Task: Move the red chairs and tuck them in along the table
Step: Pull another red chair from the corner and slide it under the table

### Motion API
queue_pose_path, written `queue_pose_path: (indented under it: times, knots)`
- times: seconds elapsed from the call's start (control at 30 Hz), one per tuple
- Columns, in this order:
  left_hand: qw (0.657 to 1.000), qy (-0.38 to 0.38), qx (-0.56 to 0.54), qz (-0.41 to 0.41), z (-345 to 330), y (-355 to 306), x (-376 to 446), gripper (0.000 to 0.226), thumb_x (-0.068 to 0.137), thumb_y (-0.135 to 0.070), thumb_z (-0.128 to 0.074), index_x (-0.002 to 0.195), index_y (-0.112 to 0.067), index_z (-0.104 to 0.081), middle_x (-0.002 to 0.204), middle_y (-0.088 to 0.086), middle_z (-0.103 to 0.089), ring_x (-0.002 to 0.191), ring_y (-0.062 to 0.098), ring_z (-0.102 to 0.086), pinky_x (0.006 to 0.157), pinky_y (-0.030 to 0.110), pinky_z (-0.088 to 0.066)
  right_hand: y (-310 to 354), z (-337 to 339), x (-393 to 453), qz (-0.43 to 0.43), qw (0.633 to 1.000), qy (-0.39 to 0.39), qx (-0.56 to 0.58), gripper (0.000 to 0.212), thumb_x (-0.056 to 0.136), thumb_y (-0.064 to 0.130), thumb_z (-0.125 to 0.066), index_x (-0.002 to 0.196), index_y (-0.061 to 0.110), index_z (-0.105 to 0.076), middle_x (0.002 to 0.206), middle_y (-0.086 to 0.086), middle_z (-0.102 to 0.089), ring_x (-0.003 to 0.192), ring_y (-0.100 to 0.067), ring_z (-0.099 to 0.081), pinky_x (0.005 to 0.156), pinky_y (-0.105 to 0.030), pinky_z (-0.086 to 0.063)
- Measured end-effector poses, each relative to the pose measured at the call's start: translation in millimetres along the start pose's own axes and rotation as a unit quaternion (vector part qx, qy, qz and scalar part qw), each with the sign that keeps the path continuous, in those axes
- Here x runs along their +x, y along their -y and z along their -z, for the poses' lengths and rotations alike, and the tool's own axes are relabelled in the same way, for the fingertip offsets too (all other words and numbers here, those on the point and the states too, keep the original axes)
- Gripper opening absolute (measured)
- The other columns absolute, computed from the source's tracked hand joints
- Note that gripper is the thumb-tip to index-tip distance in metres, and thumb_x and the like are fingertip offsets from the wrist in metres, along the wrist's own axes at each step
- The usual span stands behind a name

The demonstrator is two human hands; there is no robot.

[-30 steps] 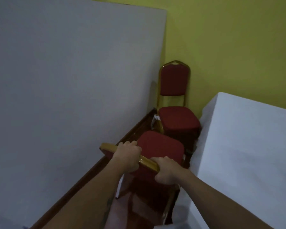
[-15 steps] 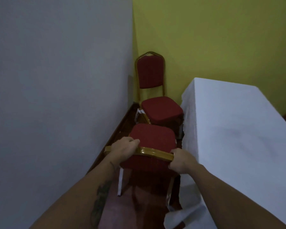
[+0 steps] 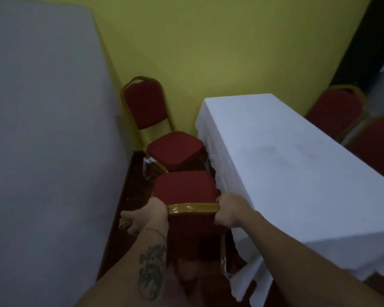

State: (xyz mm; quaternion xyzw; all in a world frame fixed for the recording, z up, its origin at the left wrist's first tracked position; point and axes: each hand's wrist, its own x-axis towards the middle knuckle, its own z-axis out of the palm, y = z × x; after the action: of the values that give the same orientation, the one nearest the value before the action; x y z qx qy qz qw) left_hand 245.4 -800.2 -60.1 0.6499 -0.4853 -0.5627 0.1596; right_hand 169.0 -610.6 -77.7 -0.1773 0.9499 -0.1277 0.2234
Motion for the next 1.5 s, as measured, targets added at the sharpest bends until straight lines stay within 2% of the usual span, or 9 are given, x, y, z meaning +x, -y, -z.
queue_pose_path:
  times: [0.13, 0.43, 0.5, 0.6, 0.87, 1.07, 1.17, 1.27, 1.5]
  knots:
    - [0.995, 0.077, 0.052, -0.027, 14.1, -11.8, 24.3, 0.093, 0.078, -0.021, -0.062, 0.155, -0.031, -0.011, 0.152, 0.026, -0.021, 0.125, 0.048, -0.042, 0.097, 0.057, -0.050, 28.2, -13.6, -12.5, -0.068, 0.997, -0.038, 0.007, 0.037, 0.066, 0.032, -0.072, 0.100, 0.018, -0.071, 0.091, -0.005, -0.070, 0.082, -0.026, -0.070, 0.072, -0.034, -0.060]
    - [0.981, 0.124, 0.139, -0.059, 52.0, -28.9, 62.2, 0.098, 0.067, -0.024, -0.065, 0.152, -0.029, -0.016, 0.150, 0.027, -0.025, 0.126, 0.052, -0.039, 0.096, 0.061, -0.048, 96.8, -56.9, -63.5, -0.168, 0.980, -0.088, 0.064, 0.024, 0.070, 0.028, -0.068, 0.091, 0.018, -0.068, 0.090, -0.005, -0.066, 0.079, -0.023, -0.065, 0.059, -0.029, -0.047]
    - [0.978, 0.130, 0.147, -0.065, 54.7, -30.7, 68.0, 0.099, 0.066, -0.023, -0.065, 0.151, -0.030, -0.016, 0.150, 0.027, -0.025, 0.128, 0.052, -0.038, 0.097, 0.062, -0.047, 104.7, -62.3, -68.7, -0.182, 0.977, -0.084, 0.066, 0.020, 0.070, 0.029, -0.067, 0.088, 0.018, -0.067, 0.087, -0.003, -0.066, 0.077, -0.022, -0.065, 0.059, -0.030, -0.051]
    - [0.975, 0.141, 0.153, -0.073, 64.8, -33.1, 71.7, 0.096, 0.071, -0.020, -0.067, 0.152, -0.032, -0.017, 0.152, 0.025, -0.024, 0.129, 0.050, -0.039, 0.099, 0.060, -0.046, 114.7, -70.1, -77.9, -0.192, 0.975, -0.085, 0.065, 0.022, 0.071, 0.029, -0.069, 0.089, 0.016, -0.070, 0.085, -0.002, -0.069, 0.075, -0.021, -0.068, 0.068, -0.036, -0.061]
    - [0.953, 0.182, 0.205, -0.127, 82.7, -35.3, 75.3, 0.083, 0.090, -0.022, -0.061, 0.158, -0.024, -0.014, 0.159, 0.018, -0.024, 0.138, 0.043, -0.035, 0.100, 0.048, -0.045, 135.3, -91.1, -103.6, -0.188, 0.976, -0.106, 0.020, 0.023, 0.075, 0.034, -0.068, 0.089, 0.017, -0.066, 0.083, -0.001, -0.063, 0.078, -0.023, -0.065, 0.071, -0.036, -0.058]
    - [0.933, 0.213, 0.235, -0.171, 55.3, -47.1, 86.1, 0.079, 0.083, -0.025, -0.063, 0.153, -0.020, -0.027, 0.150, 0.020, -0.039, 0.130, 0.042, -0.047, 0.081, 0.042, -0.053, 141.4, -87.6, -104.0, -0.190, 0.975, -0.115, 0.005, 0.039, 0.084, 0.049, -0.067, 0.104, 0.016, -0.064, 0.100, -0.005, -0.066, 0.091, -0.028, -0.066, 0.075, -0.037, -0.051]
    - [0.921, 0.245, 0.251, -0.170, 39.4, -59.5, 92.5, 0.089, 0.074, -0.031, -0.061, 0.154, -0.026, -0.023, 0.147, 0.021, -0.040, 0.125, 0.046, -0.048, 0.091, 0.055, -0.054, 147.6, -84.7, -99.6, -0.199, 0.973, -0.119, 0.009, 0.041, 0.089, 0.048, -0.066, 0.111, 0.014, -0.063, 0.110, -0.010, -0.067, 0.100, -0.033, -0.066, 0.074, -0.036, -0.044]
    - [0.906, 0.280, 0.256, -0.188, 20.0, -71.0, 98.3, 0.082, 0.085, -0.033, -0.058, 0.156, -0.023, -0.020, 0.148, 0.021, -0.041, 0.128, 0.045, -0.047, 0.091, 0.047, -0.052, 154.5, -82.0, -90.7, -0.217, 0.968, -0.125, 0.014, 0.042, 0.092, 0.047, -0.065, 0.116, 0.013, -0.063, 0.117, -0.011, -0.067, 0.106, -0.034, -0.065, 0.076, -0.038, -0.044]
    - [0.880, 0.326, 0.287, -0.193, -18.6, -106.3, 125.6, 0.085, 0.081, -0.021, -0.062, 0.156, -0.023, -0.020, 0.147, 0.021, -0.042, 0.126, 0.043, -0.048, 0.101, 0.051, -0.046, 184.5, -71.3, -53.0, -0.269, 0.952, -0.146, 0.027, 0.040, 0.092, 0.044, -0.064, 0.118, 0.012, -0.063, 0.119, -0.012, -0.066, 0.109, -0.034, -0.064, 0.078, -0.039, -0.042]
